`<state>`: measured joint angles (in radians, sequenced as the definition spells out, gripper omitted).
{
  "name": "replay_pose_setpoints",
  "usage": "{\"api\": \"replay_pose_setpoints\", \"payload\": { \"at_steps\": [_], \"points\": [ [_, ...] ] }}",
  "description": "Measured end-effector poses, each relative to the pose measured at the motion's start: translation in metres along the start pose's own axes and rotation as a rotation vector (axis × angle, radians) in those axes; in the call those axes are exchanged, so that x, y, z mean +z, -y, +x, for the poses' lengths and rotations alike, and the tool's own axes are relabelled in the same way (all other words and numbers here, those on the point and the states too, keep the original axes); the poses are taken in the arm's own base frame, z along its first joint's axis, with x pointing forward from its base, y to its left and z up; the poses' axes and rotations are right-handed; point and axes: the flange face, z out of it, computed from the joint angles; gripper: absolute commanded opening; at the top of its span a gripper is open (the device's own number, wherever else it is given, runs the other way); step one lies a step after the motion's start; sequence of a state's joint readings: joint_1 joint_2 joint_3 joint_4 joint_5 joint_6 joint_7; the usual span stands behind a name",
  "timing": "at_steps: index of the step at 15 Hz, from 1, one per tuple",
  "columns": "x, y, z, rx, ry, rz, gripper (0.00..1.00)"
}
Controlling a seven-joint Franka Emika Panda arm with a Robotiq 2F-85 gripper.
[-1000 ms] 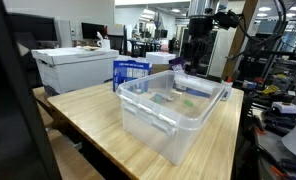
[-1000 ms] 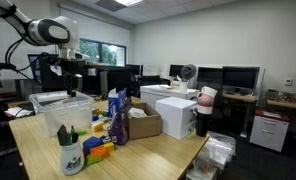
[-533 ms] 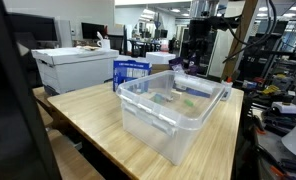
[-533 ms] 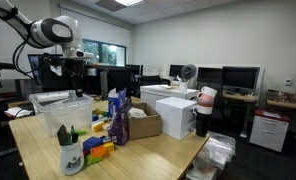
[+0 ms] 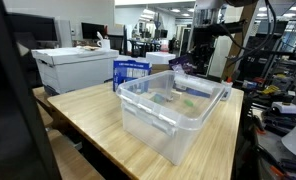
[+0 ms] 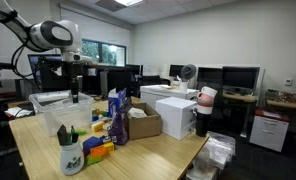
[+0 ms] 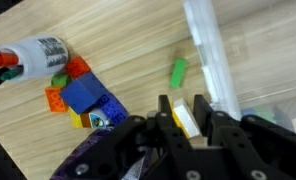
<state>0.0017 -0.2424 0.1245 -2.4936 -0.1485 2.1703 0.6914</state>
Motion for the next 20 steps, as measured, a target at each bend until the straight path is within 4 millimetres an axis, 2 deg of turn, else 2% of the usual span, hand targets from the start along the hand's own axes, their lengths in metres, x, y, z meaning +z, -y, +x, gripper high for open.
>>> {"api": "replay_pose_setpoints", "payload": {
  "at_steps": [3, 6, 15, 20],
  "points": [
    [0.005, 0.003, -0.012, -0.017, 0.048, -0.045, 0.01],
    [0.005, 0.014, -0.029, -0.056, 0.083, -0.077, 0.01],
    [-0.011, 0.065, -0.105, -0.215, 0.139, -0.113, 0.02],
    [-0.01, 0.075, -0.124, -0.275, 0.181, -0.115, 0.02]
  ]
}}
